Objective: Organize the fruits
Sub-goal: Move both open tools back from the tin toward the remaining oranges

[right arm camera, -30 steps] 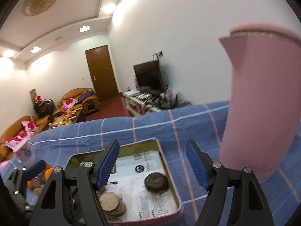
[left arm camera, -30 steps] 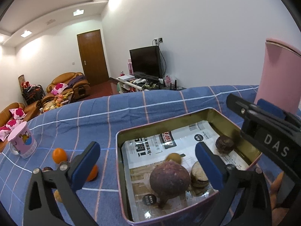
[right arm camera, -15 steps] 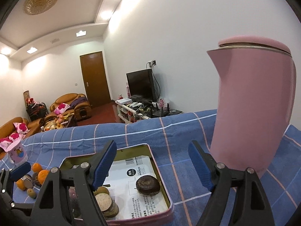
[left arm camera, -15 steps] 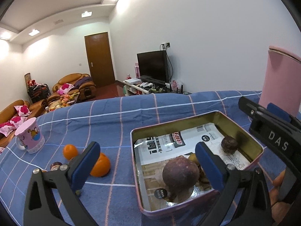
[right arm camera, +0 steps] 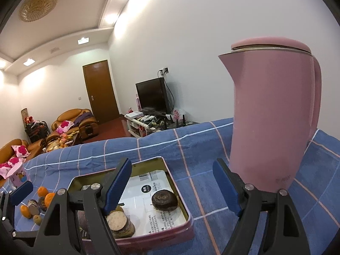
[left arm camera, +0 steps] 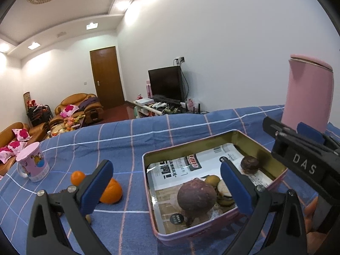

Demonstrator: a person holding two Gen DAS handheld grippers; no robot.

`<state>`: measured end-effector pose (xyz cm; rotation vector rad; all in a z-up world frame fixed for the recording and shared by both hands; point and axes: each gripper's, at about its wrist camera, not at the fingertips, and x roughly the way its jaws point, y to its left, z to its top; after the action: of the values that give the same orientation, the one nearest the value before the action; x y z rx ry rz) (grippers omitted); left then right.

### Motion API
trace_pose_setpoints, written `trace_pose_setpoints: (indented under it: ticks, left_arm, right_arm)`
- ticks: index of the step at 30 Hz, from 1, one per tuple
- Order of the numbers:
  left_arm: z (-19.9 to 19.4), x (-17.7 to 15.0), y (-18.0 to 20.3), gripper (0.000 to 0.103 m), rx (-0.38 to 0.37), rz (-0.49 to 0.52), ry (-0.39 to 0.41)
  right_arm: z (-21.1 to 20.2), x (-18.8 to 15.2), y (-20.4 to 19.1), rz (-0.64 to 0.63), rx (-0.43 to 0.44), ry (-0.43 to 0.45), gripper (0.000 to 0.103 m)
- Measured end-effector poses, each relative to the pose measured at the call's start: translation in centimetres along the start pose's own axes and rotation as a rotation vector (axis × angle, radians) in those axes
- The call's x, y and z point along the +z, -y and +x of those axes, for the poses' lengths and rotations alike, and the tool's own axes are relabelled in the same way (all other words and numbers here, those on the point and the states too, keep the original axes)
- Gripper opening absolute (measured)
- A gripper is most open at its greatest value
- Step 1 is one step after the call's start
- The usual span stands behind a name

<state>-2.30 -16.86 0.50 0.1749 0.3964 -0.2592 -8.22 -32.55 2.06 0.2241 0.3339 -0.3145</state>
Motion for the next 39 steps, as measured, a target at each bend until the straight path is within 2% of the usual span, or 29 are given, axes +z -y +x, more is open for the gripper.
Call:
trace_pose_setpoints:
  ticks: [16,28,39]
  left_arm:
    - [-2.4,-1.0,-2.2,0.103,-0.016,0.008,0.045]
    - [-3.0,-1.8,-6.6,0.103,0.02,-0.014,0.034]
    - [-2.3,-2.4,-10.9,0.103,0.071,-0.055,0.002]
  right_arm:
    - [-2.6,-1.4,-2.7,0.019,0.044,-0.007,0.08]
    - [-3.3,-2.3,-6.9,-0.025,0.076,-0.006,0.08]
    - [-3.0,-3.3,-11.4,-0.069,0.147,-0.029,0.08]
